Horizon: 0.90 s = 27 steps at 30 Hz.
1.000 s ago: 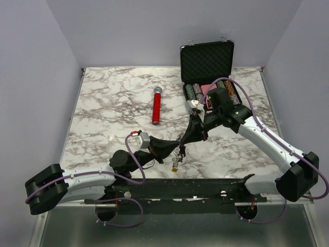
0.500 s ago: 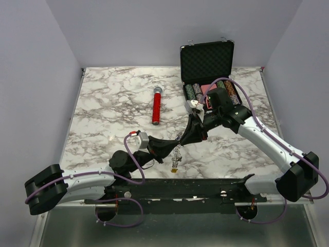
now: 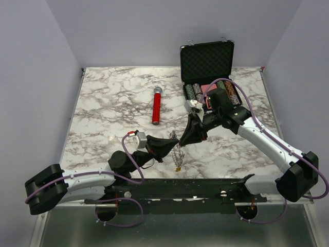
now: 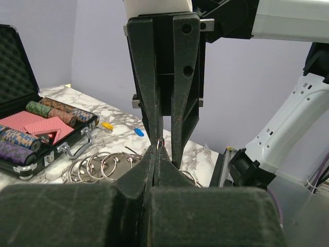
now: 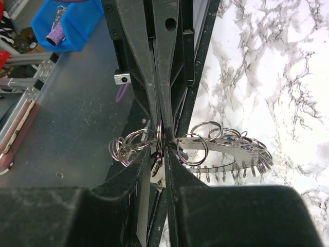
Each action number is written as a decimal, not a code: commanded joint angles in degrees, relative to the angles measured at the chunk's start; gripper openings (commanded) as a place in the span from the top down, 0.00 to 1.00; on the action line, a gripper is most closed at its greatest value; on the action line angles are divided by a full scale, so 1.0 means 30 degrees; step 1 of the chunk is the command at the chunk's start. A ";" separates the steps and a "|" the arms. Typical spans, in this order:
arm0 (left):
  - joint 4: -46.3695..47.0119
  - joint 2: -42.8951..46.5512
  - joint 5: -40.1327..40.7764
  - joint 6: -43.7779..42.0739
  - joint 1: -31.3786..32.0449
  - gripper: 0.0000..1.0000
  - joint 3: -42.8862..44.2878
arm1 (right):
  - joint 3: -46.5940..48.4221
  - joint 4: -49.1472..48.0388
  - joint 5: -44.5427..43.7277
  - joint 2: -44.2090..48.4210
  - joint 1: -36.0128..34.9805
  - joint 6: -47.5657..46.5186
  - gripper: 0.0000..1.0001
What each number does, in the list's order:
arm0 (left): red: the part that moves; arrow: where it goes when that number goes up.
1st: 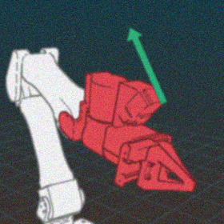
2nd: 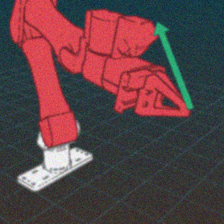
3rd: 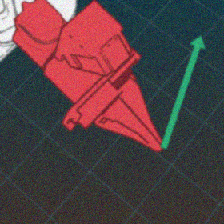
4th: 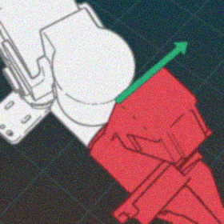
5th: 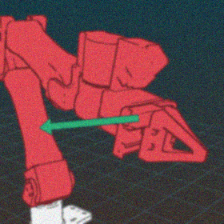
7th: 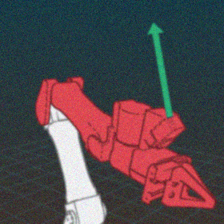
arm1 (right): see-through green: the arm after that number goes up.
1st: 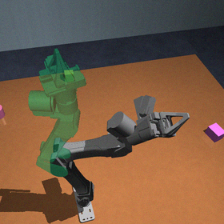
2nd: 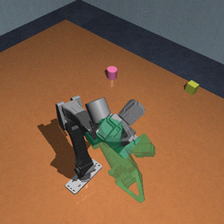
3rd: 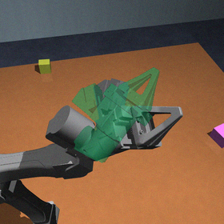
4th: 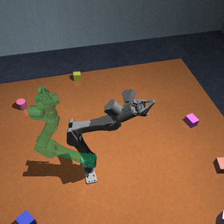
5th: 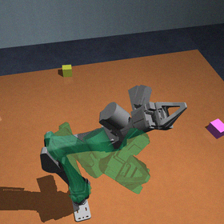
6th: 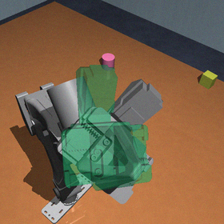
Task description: Put the keys on the keyring
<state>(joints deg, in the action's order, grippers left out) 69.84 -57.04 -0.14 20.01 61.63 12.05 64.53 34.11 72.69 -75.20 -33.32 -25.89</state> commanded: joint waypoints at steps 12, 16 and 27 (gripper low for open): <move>0.1358 0.0057 0.1161 0.0127 -0.0034 1.00 -0.0209 | 0.0374 -0.0529 0.0821 0.0252 -0.0026 0.1628 0.75; 0.1328 -0.0002 0.1102 0.0156 -0.0034 1.00 -0.0267 | 0.0316 -0.0792 0.0674 0.0281 0.0033 0.1921 0.75; 0.1328 -0.0236 0.0897 0.0185 -0.0005 1.00 -0.0356 | 0.0374 -0.1174 0.0440 -0.0040 0.0091 0.2390 0.76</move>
<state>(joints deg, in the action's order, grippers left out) 70.72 -57.23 0.73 20.21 61.63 11.70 64.53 31.88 72.71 -75.20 -33.15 -20.05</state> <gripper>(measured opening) 0.007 0.263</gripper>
